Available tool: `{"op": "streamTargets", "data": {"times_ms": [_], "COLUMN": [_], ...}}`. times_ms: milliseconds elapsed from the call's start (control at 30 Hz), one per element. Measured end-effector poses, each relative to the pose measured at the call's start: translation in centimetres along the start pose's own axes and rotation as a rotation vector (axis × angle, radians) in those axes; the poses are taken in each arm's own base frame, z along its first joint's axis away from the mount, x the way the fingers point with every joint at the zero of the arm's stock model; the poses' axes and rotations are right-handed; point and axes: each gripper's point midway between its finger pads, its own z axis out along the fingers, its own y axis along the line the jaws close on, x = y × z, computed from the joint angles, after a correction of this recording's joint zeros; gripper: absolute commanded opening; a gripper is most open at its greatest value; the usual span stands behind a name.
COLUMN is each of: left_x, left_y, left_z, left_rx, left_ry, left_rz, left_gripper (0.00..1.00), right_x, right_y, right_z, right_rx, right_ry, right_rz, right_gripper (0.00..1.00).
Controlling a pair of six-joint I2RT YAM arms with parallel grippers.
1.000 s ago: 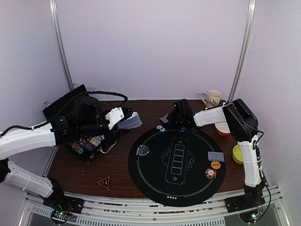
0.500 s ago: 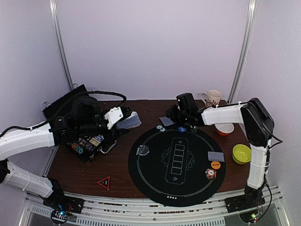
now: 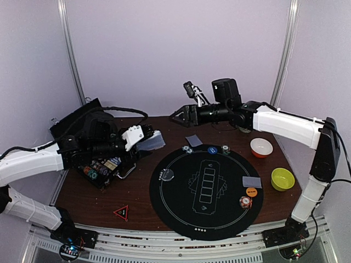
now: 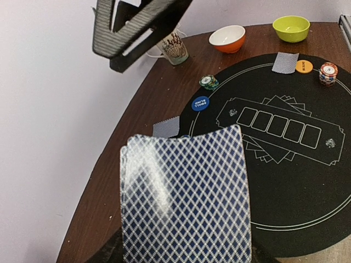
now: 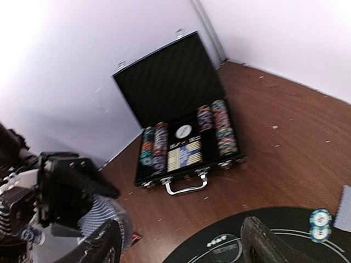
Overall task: Distribute texas hold em gaming equipment
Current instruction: Pick up the poker card from the face-down deck piles.
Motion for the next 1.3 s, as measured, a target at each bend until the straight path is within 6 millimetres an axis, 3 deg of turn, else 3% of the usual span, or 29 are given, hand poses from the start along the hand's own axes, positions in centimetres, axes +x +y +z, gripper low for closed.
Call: {"op": "streamTargets", "data": {"times_ms": [200,367,667,800,1300], "left_x": [0.0,-0.1,-0.2,-0.1,0.0], "left_y": [0.0,0.0,0.1,0.1,0.3], "left_z": [0.0,0.0,0.0,0.0,0.0], "left_rx": [0.000,-0.001,-0.003,-0.003,-0.013], "left_ry": [-0.001,-0.001,-0.004,-0.002,0.004], "left_rz": [0.005,0.008,0.008,0.011,0.023], "left_gripper": [0.56,0.56,0.56,0.56,0.55], "right_x": [3.6,4.6,5.2,6.2,5.6], "right_y": [4.4,6.0,4.9,4.2,4.1], "right_z": [1.8,2.8,4.9,5.0,4.4], "right_rx": [-0.192,-0.233,-0.139,-0.108,-0.063], "right_ry": [0.127,0.167,0.228,0.261,0.277], "right_rz": [0.049,0.045,-0.004,-0.008,-0.060], "right_gripper": [0.79,0.78,0.69,0.63,0.36]}}
